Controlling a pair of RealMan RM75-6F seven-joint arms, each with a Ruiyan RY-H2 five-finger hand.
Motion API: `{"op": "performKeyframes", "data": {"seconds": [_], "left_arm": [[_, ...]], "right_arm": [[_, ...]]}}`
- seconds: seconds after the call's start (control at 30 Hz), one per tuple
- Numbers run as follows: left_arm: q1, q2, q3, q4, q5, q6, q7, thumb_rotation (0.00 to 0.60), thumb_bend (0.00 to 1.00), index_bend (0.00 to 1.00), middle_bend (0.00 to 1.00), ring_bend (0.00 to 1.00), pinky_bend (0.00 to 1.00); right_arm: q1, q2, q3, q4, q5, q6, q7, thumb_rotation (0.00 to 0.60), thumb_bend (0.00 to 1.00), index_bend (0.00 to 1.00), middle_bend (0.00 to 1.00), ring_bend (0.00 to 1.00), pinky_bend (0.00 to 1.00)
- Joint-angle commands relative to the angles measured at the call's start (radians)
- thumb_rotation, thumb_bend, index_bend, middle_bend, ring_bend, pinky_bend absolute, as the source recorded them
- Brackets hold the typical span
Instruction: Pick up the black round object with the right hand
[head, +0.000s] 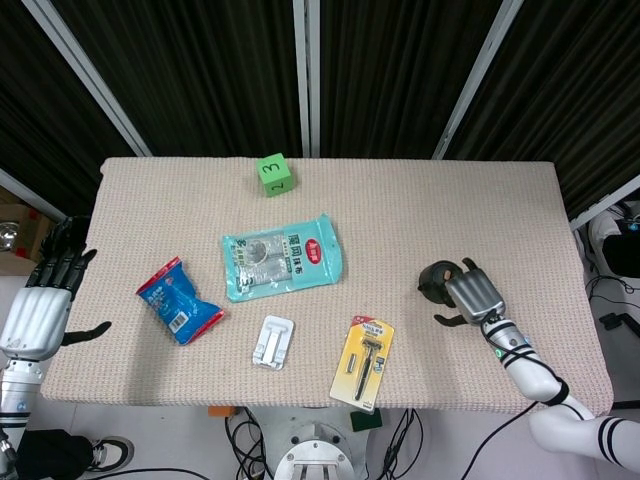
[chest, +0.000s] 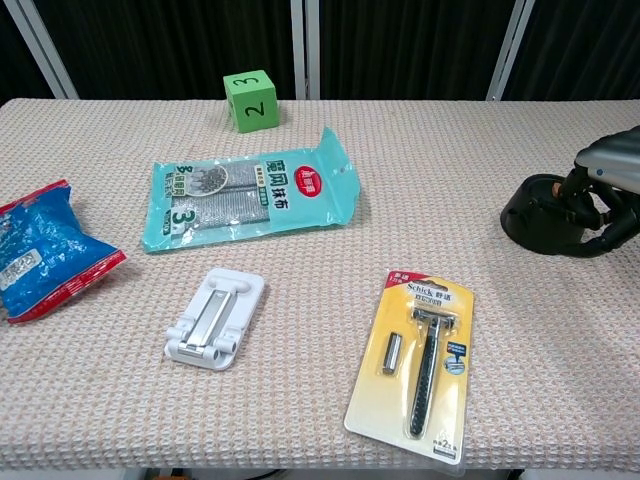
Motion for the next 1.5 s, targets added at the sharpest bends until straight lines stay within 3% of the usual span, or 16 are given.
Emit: {"op": "performKeyframes", "data": {"seconds": [0.03, 1.0, 1.5], "left_arm": [[0.000, 0.000, 0.000, 0.000, -0.001, -0.001, 0.000, 0.520, 0.00, 0.06, 0.02, 0.02, 0.13], [-0.001, 0.000, 0.000, -0.001, -0.004, -0.004, 0.002, 0.519, 0.00, 0.06, 0.02, 0.02, 0.13], [0.000, 0.002, -0.001, 0.002, -0.005, 0.000, -0.005, 0.521, 0.00, 0.06, 0.02, 0.02, 0.13]], "right_arm": [[-0.003, -0.003, -0.001, 0.014, -0.014, 0.000, 0.020, 0.378, 0.20, 0.71, 0.59, 0.60, 0.17], [-0.006, 0.006, -0.016, 0.047, -0.085, -0.027, 0.072, 0.377, 0.20, 0.81, 0.63, 0.61, 0.12], [0.030, 0.060, 0.037, -0.047, 0.011, -0.109, 0.141, 0.375, 0.20, 0.96, 0.78, 0.76, 0.13]]}}
